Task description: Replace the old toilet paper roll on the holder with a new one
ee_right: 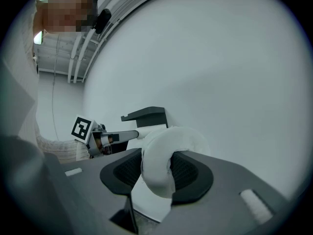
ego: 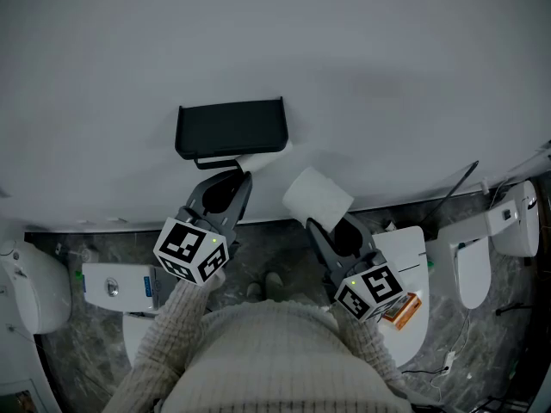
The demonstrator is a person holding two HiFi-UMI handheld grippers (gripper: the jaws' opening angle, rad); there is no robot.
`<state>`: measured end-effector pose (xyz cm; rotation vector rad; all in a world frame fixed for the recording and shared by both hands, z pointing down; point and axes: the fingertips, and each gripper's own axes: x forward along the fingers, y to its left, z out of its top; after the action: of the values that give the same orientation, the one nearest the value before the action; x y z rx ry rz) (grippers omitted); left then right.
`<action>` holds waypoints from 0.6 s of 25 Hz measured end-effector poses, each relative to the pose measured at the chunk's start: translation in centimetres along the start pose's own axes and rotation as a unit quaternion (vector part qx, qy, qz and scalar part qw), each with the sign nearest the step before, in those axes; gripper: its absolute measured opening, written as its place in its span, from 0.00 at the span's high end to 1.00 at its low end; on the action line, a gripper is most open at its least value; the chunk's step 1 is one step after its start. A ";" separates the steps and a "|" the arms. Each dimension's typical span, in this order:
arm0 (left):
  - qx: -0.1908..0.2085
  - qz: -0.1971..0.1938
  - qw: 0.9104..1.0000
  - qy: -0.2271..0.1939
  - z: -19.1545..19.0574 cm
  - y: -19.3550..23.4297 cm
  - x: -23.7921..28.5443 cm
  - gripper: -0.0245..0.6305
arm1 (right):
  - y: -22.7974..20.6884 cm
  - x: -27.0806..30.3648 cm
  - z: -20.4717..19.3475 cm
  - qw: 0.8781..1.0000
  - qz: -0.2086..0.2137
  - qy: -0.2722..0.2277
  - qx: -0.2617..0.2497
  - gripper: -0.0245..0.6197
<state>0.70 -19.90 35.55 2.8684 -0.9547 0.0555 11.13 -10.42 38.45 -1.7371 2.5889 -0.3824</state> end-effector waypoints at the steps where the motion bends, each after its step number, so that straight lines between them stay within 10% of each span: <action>1: 0.000 -0.003 1.000 0.000 0.0 -0.1 0.2 0.93 | -0.1 -0.1 0.0 1.000 -0.003 0.000 0.000 0.71; 15: -0.001 -0.030 1.000 -0.001 0.2 -1.5 2.5 0.94 | -1.9 -0.8 0.3 1.000 -0.026 -0.001 0.000 0.71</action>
<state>3.60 -20.27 35.43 2.8936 -0.8692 0.0465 13.22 -10.40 38.44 -1.8070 2.5470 -0.3813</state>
